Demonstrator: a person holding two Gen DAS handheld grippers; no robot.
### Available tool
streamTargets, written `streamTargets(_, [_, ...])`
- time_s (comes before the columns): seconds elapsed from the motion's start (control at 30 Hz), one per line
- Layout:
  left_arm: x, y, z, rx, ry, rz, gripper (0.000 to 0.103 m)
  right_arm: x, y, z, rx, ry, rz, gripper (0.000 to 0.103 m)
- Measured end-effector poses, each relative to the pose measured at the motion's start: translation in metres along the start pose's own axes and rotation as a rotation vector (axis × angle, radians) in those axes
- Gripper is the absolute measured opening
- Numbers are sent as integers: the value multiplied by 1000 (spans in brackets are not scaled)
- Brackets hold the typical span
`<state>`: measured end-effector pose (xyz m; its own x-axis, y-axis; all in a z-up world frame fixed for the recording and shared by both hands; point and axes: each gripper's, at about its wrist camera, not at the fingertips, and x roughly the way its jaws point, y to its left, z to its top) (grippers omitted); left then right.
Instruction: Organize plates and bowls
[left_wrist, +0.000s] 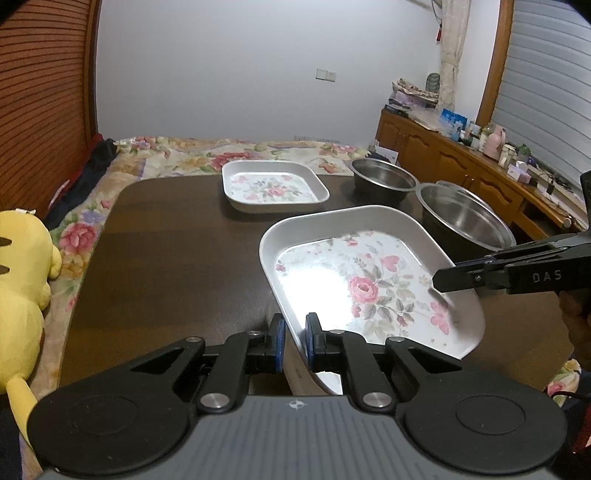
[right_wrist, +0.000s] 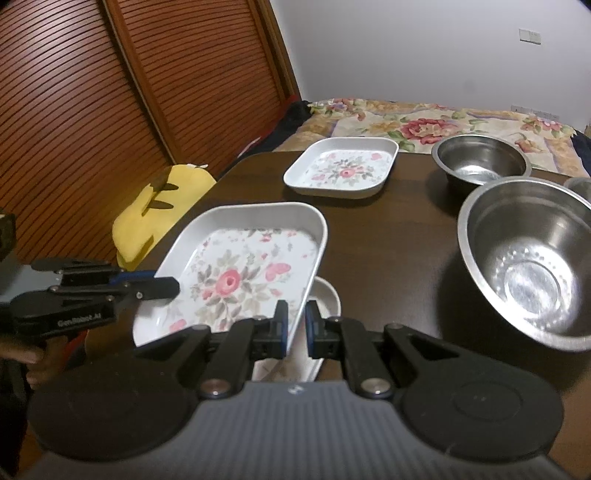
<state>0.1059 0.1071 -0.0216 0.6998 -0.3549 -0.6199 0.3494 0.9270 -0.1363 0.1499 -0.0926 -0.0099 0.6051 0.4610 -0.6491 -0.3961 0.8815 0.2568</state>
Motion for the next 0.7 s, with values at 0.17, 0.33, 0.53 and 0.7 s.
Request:
streamTargets(0.17, [0,-1,-6,-2,10,-4,12,-4,-1,-10,18,-12,9,11])
streamTargets(0.33, [-3,-4,-12,1,9,1,12,-4,1,-20,19,-27,4,11])
streamTargets(0.53, [2,-4,-16,4,16,15,12,-2,-1,-32,44,-45,1,11])
streamTargets(0.7, [7,-11,-17,40,19,52,12,-2,5,-41,48,-90,-31,11])
